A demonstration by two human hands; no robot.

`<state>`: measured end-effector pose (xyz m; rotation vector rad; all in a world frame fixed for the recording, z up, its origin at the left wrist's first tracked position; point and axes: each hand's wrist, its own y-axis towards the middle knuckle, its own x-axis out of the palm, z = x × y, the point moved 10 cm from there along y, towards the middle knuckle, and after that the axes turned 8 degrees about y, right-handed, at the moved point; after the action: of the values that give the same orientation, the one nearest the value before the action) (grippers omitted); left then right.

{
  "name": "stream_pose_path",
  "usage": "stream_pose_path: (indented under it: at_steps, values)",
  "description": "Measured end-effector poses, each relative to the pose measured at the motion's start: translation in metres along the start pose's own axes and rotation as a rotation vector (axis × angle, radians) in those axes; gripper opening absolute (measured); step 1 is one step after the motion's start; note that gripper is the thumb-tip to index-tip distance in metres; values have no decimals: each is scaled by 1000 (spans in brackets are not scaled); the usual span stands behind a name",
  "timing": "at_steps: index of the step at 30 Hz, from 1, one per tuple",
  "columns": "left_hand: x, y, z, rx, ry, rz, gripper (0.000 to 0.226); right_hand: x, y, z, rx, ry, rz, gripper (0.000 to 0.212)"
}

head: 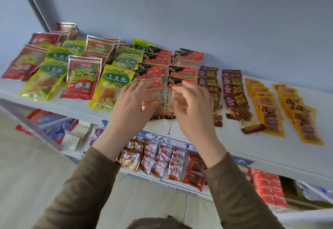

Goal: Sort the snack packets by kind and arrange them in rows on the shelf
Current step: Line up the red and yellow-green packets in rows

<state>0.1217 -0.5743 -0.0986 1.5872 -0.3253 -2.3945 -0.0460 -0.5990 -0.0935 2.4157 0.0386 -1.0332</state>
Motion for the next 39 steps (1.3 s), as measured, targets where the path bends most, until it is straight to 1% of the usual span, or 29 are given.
stream_pose_path:
  at_steps: [8, 14, 20, 25, 30, 39]
  values:
    - [-18, 13, -69, -92, 10, 21, 57, 54, 33, -35, -41, 90, -28, 35]
    - [-40, 9, -127, -168, 28, 33, 58, 107, 48, -77, -92, 112, -99, 34]
    - [-74, 18, -189, -182, 35, 74, 58, 157, 71, -127, -103, 121, -102, 36]
    - [-109, 23, -267, -144, 13, 77, 56, 213, 85, -188, -99, 122, -67, 40]
    - [-144, 28, -344, -151, -11, 86, 57, 266, 91, -249, -85, 141, -63, 48]
    - [-153, 50, -399, -120, -91, 61, 52, 319, 115, -284, -33, 128, -149, 54]
